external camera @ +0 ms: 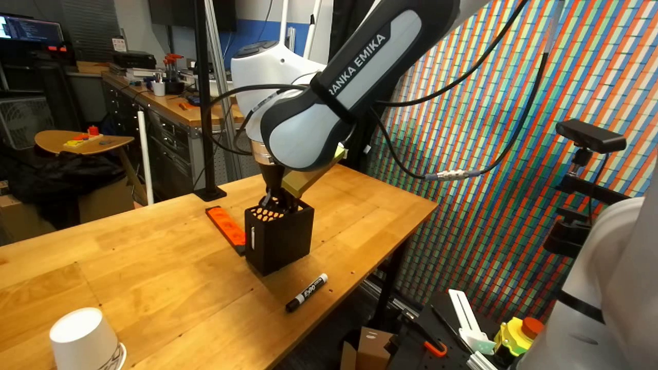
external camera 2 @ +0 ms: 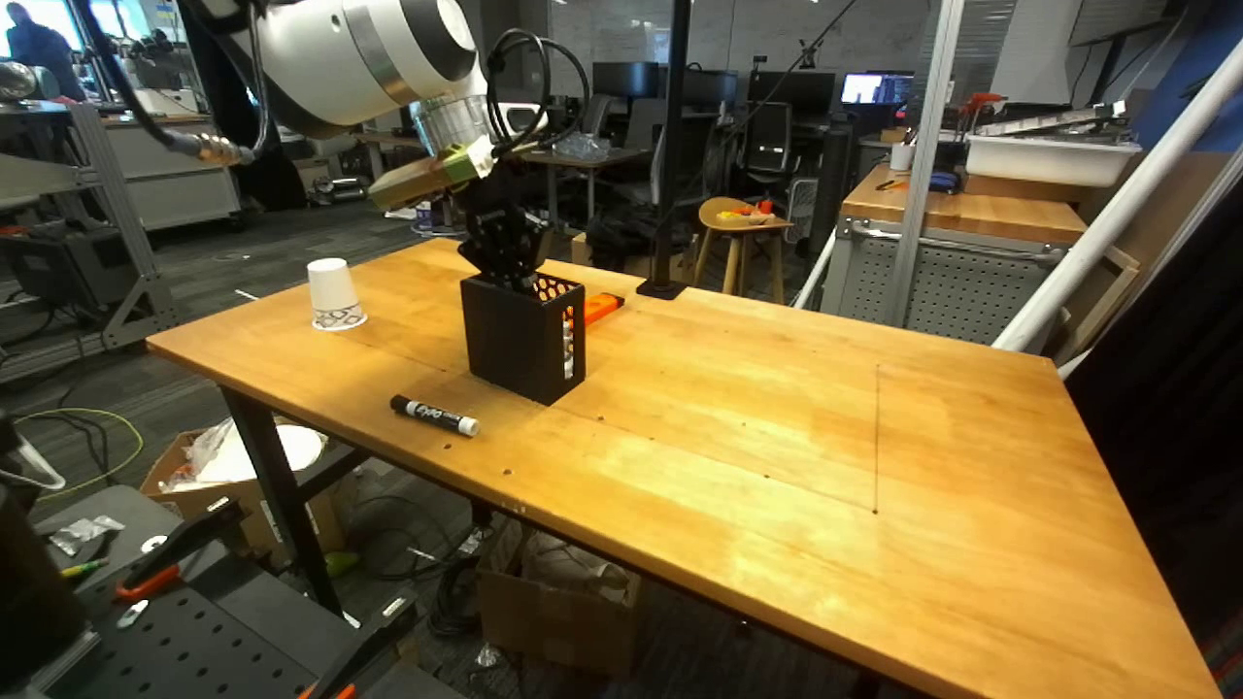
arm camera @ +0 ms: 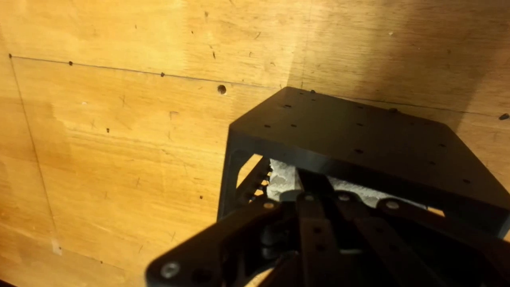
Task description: Put the towel inside the box
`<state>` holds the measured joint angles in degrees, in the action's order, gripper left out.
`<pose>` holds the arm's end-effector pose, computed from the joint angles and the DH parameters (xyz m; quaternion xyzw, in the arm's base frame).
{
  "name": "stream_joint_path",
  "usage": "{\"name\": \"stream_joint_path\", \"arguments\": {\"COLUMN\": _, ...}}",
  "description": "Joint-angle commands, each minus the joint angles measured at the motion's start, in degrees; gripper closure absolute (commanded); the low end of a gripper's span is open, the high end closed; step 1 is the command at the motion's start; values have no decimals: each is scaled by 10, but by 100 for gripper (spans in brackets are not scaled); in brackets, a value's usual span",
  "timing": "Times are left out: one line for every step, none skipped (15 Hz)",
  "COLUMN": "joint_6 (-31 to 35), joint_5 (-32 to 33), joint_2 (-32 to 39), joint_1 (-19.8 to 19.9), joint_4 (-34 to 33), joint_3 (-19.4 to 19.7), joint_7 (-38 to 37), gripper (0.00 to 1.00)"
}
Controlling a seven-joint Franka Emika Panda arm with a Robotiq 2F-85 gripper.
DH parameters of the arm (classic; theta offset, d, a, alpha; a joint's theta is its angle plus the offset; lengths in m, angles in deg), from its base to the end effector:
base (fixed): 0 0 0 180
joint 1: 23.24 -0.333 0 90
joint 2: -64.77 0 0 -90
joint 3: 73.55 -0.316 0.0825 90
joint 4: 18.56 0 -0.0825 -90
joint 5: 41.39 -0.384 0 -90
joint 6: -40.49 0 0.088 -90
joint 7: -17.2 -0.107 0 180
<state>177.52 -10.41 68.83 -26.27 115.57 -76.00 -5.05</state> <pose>0.5070 0.0443 0.3032 0.9824 0.0545 0.0336 0.1757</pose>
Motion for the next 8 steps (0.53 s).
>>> {"name": "stream_joint_path", "arguments": {"joint_6": 8, "joint_5": -13, "joint_2": 13, "joint_1": -3, "joint_4": -15, "joint_3": 5, "joint_7": 18, "gripper": 97}}
{"name": "stream_joint_path", "arguments": {"joint_6": 9, "joint_5": -25, "joint_2": 16, "joint_1": -3, "joint_4": -16, "joint_3": 4, "joint_7": 25, "gripper": 97}}
{"name": "stream_joint_path", "arguments": {"joint_6": 11, "joint_5": -37, "joint_2": 18, "joint_1": -3, "joint_4": -16, "joint_3": 3, "joint_7": 31, "gripper": 97}}
{"name": "stream_joint_path", "arguments": {"joint_6": 13, "joint_5": -53, "joint_2": 20, "joint_1": -2, "joint_4": -16, "joint_3": 2, "joint_7": 40, "gripper": 97}}
{"name": "stream_joint_path", "arguments": {"joint_6": 14, "joint_5": -68, "joint_2": 21, "joint_1": -3, "joint_4": -17, "joint_3": 1, "joint_7": 45, "gripper": 97}}
{"name": "stream_joint_path", "arguments": {"joint_6": 13, "joint_5": -90, "joint_2": 21, "joint_1": -2, "joint_4": -18, "joint_3": 0, "joint_7": 58, "gripper": 97}}
{"name": "stream_joint_path", "arguments": {"joint_6": 13, "joint_5": -120, "joint_2": 23, "joint_1": -2, "joint_4": -18, "joint_3": -3, "joint_7": 74, "gripper": 97}}
{"name": "stream_joint_path", "arguments": {"joint_6": 12, "joint_5": -145, "joint_2": 24, "joint_1": -2, "joint_4": -19, "joint_3": -4, "joint_7": 87, "gripper": 97}}
